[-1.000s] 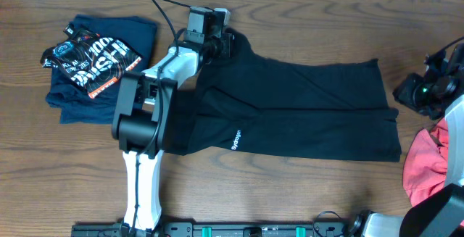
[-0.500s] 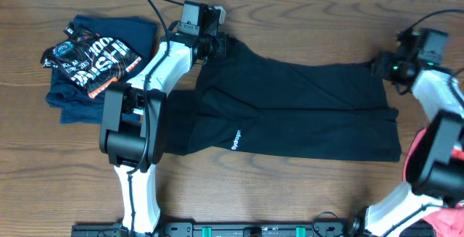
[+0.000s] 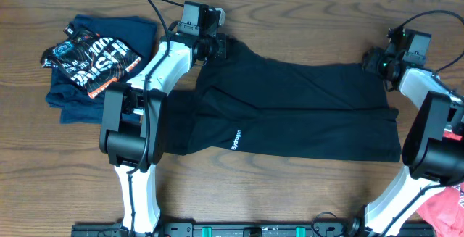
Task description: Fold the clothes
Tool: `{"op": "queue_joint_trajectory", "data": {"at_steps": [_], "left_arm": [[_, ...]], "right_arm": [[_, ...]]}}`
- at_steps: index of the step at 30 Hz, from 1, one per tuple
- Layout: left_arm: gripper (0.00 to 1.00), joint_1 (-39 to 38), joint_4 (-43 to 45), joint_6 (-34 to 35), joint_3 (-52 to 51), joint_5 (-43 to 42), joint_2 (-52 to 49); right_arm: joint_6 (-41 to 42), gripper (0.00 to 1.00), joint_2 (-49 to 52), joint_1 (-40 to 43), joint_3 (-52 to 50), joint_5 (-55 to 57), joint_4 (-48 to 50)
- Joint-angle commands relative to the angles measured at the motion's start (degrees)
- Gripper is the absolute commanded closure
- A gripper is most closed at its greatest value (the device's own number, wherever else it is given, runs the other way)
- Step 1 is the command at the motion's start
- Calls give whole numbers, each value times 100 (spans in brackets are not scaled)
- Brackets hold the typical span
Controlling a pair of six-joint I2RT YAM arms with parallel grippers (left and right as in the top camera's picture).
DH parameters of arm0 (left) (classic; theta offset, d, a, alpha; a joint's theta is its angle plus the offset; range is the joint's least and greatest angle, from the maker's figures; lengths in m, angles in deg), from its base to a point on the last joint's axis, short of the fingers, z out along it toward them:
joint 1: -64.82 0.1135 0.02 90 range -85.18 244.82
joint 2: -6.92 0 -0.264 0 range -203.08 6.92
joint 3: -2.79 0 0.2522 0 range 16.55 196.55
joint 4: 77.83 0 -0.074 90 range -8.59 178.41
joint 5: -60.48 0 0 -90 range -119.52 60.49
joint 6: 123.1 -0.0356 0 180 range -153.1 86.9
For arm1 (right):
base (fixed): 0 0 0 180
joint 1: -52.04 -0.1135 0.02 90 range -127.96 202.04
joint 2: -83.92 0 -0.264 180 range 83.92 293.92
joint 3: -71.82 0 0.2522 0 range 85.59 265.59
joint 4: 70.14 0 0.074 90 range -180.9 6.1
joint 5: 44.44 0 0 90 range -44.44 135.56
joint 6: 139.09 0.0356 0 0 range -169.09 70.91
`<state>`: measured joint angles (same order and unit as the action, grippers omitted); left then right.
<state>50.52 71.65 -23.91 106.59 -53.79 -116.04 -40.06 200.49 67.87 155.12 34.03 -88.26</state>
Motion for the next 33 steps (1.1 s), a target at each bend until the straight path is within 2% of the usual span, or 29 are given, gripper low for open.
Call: {"op": "queue_joint_trajectory", "data": {"at_steps": [1,5,6,8,10,11,22,33], "left_arm": [[94,24,-39,11,83,-79,26],[94,24,-39,11,83,-76,26],[94,24,-39,11,83,-76,26],[94,24,-39,11,83,-76,26],[94,24,-39,11,83,-76,26],[94,24,-39,9,83,-76,26],[94,26,-125,7,83,-57,435],[94,26,-1217,-22,83,-57,693]], "right_arm": [[210,51,229,-22,9,76,90],[291,56,319,-22,9,96,260],[315,60,341,-22,9,98,302],[367,72,358,-26,9,101,332],[380,94,356,-26,9,101,334],[380,99,356,-26,9,101,330],[490,99,-138,208,17,101,-387],[483,99,-1145,343,17,275,-1178]]}}
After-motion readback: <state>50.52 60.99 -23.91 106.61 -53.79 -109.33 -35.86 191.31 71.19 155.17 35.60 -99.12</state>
